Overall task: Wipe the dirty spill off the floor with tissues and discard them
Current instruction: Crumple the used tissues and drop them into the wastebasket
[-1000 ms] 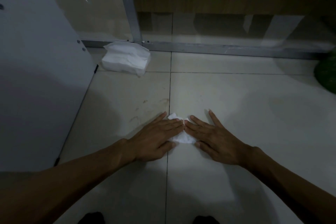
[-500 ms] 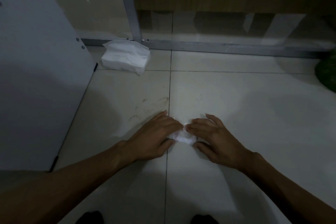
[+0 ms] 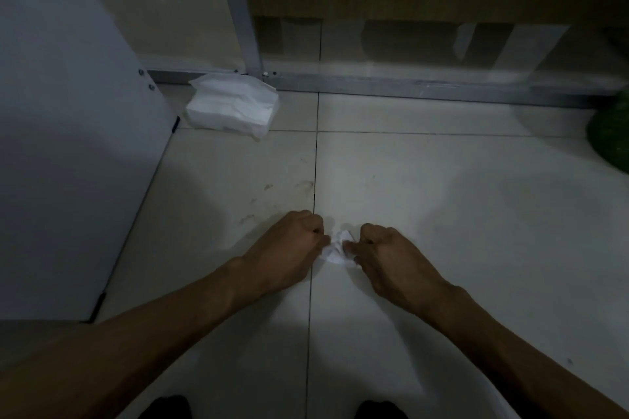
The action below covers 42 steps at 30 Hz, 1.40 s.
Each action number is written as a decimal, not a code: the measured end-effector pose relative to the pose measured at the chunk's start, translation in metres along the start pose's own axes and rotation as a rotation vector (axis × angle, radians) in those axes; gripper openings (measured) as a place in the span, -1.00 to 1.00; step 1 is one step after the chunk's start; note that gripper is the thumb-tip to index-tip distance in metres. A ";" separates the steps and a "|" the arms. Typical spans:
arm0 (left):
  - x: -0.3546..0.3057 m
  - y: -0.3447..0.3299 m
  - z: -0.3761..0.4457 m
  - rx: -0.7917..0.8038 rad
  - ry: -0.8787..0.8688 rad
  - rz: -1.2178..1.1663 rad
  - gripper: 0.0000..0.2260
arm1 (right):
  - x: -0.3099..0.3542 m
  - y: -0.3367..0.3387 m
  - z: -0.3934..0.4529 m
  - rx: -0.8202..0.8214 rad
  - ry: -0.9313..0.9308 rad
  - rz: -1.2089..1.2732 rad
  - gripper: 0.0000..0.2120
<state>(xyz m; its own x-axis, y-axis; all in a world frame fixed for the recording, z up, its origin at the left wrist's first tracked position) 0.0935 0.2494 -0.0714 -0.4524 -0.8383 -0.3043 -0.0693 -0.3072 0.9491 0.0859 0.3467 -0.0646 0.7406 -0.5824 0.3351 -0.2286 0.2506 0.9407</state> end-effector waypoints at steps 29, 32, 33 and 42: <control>0.018 -0.034 -0.034 0.109 0.834 -0.991 -0.53 | 0.001 -0.021 -0.028 0.006 -0.127 0.297 -0.36; 0.019 -0.041 -0.035 0.114 0.968 -1.240 -0.77 | -0.001 -0.019 -0.025 -0.016 -0.126 0.313 -0.48; 0.018 -0.042 -0.036 0.112 1.003 -1.293 -0.83 | -0.003 -0.018 -0.025 -0.033 -0.133 0.319 -0.58; 0.008 -0.040 -0.038 0.269 1.009 -1.164 -0.79 | 0.003 -0.018 -0.023 0.041 -0.051 0.272 -0.85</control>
<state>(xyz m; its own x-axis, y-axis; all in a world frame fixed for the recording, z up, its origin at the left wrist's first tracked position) 0.1264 0.2376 -0.1155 0.7140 -0.1843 -0.6755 -0.1453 -0.9827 0.1146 0.1069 0.3585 -0.0818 0.6163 -0.5365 0.5766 -0.4405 0.3720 0.8170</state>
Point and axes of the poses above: each hand's wrist, its own z-axis towards the middle knuckle, its own y-axis out of the back of the hand, x = y × z, the point moved 10 cm from there along z, towards the middle knuckle, and after that the axes turned 2 degrees about -x, right-handed, at the moved point
